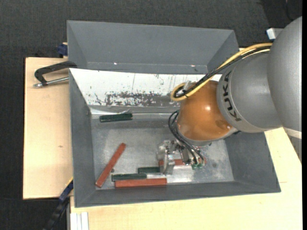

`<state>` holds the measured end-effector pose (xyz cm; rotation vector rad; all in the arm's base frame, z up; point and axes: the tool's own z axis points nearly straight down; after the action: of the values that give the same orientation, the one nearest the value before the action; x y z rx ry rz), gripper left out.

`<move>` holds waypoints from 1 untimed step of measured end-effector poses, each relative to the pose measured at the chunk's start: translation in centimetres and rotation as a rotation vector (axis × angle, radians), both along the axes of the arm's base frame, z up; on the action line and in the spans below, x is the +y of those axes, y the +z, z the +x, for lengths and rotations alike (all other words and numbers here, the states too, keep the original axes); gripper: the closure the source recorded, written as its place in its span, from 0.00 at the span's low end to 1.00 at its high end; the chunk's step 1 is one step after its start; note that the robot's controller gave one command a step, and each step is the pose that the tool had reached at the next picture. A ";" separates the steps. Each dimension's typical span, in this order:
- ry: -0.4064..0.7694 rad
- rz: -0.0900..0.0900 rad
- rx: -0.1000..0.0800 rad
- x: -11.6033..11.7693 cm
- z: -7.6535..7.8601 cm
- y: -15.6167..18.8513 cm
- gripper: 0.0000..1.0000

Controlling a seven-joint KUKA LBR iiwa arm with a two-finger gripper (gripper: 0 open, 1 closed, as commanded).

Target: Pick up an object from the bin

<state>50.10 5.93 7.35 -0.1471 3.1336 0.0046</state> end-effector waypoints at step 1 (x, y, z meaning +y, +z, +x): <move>0.035 -0.003 -0.002 0.3 0.0 0.0 1.00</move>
Offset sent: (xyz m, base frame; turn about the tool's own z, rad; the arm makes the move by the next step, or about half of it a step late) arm 0.0225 0.0377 -0.0018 -0.0383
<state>50.12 6.19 7.37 -0.2018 3.1289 0.0005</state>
